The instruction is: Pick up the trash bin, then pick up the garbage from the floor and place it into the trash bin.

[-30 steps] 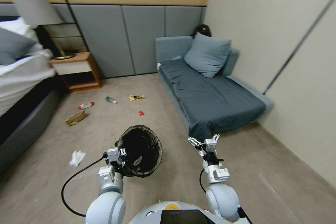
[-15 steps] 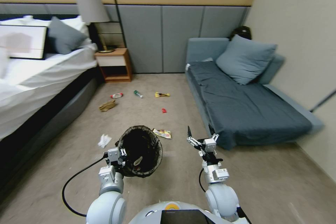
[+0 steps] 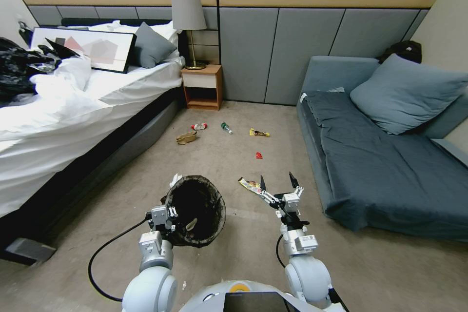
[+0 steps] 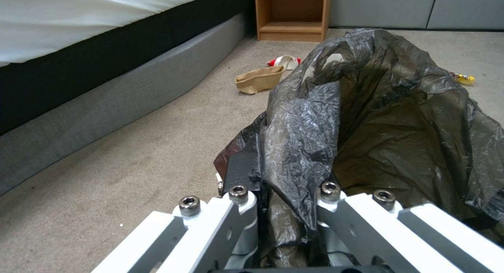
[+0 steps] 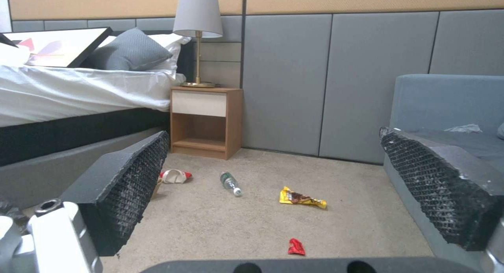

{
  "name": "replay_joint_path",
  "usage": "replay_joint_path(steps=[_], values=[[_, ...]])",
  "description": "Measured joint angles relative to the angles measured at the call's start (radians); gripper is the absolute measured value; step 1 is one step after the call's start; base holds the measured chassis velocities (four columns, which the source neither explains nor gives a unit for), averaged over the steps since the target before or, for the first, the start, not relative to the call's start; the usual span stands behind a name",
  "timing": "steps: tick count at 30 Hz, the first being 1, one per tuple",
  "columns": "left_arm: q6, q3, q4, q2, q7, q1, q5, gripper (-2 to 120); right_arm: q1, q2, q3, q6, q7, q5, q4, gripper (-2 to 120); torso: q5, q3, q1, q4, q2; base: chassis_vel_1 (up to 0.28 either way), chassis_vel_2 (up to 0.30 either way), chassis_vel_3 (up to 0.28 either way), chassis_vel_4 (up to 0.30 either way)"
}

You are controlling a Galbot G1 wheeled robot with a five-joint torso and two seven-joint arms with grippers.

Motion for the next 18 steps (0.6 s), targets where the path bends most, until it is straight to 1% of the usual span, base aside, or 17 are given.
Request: replay_joint_path(steps=[18], values=[[-0.002, 0.0, -0.002, 0.003, 0.002, 0.002, -0.001, 7, -0.001, 0.007, 0.005, 0.002, 0.004, 0.003, 0.005, 100, 0.0, 0.0, 0.0, 0.0001, 0.0, 0.0, 0.0, 0.0, 0.0]])
